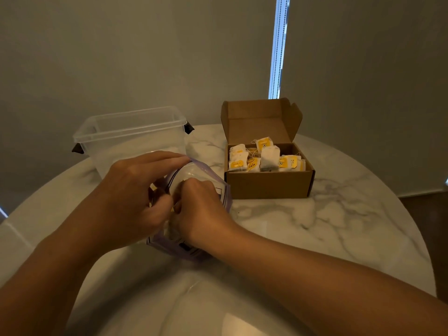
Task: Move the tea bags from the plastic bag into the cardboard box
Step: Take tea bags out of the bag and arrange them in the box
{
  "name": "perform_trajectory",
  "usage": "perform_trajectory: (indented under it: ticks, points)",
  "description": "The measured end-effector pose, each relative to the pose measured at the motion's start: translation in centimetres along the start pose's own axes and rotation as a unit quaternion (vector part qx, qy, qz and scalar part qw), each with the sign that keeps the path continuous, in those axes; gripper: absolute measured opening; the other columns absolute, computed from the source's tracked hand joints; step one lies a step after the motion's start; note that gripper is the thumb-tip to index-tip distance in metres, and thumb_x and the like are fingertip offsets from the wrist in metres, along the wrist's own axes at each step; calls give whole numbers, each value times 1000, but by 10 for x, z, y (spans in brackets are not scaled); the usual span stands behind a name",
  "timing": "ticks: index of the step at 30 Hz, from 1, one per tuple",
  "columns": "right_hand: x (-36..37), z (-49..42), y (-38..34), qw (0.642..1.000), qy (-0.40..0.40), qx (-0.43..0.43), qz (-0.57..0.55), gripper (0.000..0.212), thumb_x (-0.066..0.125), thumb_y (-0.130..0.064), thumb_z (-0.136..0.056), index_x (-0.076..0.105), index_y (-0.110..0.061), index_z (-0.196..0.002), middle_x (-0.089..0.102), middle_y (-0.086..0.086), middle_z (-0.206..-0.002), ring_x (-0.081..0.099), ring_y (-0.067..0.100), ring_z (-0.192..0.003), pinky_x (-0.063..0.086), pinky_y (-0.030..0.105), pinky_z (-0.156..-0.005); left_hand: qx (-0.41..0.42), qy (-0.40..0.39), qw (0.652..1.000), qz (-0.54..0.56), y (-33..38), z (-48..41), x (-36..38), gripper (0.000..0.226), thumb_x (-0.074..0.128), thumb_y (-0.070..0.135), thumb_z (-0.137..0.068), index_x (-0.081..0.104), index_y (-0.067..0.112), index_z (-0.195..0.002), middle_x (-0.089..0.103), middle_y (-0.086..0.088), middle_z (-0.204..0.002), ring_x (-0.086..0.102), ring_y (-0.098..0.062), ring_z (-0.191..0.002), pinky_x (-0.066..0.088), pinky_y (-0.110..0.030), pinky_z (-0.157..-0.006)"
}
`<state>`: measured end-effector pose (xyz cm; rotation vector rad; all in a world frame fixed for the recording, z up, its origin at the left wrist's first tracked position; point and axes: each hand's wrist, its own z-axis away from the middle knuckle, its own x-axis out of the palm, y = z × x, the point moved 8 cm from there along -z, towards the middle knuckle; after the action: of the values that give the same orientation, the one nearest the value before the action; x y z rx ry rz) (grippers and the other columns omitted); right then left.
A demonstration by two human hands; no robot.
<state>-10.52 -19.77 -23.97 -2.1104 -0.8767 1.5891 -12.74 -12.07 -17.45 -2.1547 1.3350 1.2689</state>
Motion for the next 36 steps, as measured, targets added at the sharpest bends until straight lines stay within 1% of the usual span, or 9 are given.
perform_trajectory:
  ticks: [3, 7, 10, 13, 18, 21, 26, 30, 36]
  points:
    - [-7, 6, -4, 999, -7, -21, 23, 13, 69, -8, -85, 68, -12, -97, 64, 8, -95, 60, 24, -88, 46, 30, -67, -2, 4, 1000, 2, 0, 0, -1, 58, 53, 9, -71, 62, 14, -129, 61, 7, -122, 57, 11, -91, 50, -8, -69]
    - [-28, 23, -6, 997, -36, -47, 55, 21, 70, -13, -88, 71, -17, -108, 67, 5, -103, 62, 20, -94, 56, 34, -82, 2, -4, 1000, -4, 0, 0, 1, 54, 53, 13, -75, 61, 12, -129, 63, 2, -123, 57, 7, -84, 46, 0, -66]
    - [-63, 30, -9, 996, -26, -84, 30, 15, 72, -17, -86, 75, -21, -101, 71, -4, -95, 65, 8, -85, 58, 23, -75, 7, -7, 1000, 1, 2, -1, 0, 55, 44, 30, -79, 61, 13, -129, 63, 4, -122, 58, 5, -83, 47, -1, -63]
    - [-93, 29, -1, 994, -62, -76, -37, 14, 75, -14, -83, 75, -20, -95, 72, -10, -90, 67, 2, -82, 58, 19, -75, 5, -5, 1000, 2, 1, -1, 0, 52, 50, 27, -79, 61, 15, -128, 61, 9, -120, 59, 4, -84, 47, 0, -67]
    - [-122, 30, 15, 979, -116, -67, -156, 13, 77, -7, -79, 74, -9, -91, 75, 2, -87, 73, 17, -84, 60, 32, -78, -4, -16, 1000, 4, 1, 0, 4, 54, 58, 14, -75, 60, 16, -129, 57, 12, -118, 55, 7, -86, 39, 7, -68]
    - [-140, 17, 35, 981, -90, -35, -168, 16, 76, -9, -76, 73, -7, -92, 75, 6, -86, 73, 22, -80, 60, 32, -73, -6, -13, 1000, 10, 2, 0, 2, 53, 57, 14, -75, 61, 15, -128, 58, 11, -119, 55, 7, -88, 39, 6, -67]
    - [-171, -27, 82, 994, 57, 36, -85, 13, 74, -8, -82, 71, -14, -93, 73, 6, -83, 72, 19, -70, 58, 27, -59, -8, -12, 1000, 5, -2, 2, 4, 53, 58, 17, -76, 61, 16, -129, 62, 7, -122, 56, 5, -89, 42, 5, -64]
    - [-166, -51, 93, 996, 64, 42, -35, 12, 72, -8, -85, 71, -14, -94, 72, 5, -85, 69, 10, -62, 52, 18, -53, -11, -10, 1000, 5, -4, 2, 3, 55, 57, 15, -75, 61, 16, -130, 63, 6, -124, 59, 4, -87, 48, 0, -66]
    - [-143, -77, 101, 986, 35, 42, 157, 16, 76, -8, -81, 75, -21, -91, 67, -6, -86, 66, 12, -85, 59, 31, -71, -13, -2, 1000, 9, -2, 1, 1, 54, 59, 16, -74, 62, 16, -128, 63, 8, -123, 59, 4, -86, 48, -1, -63]
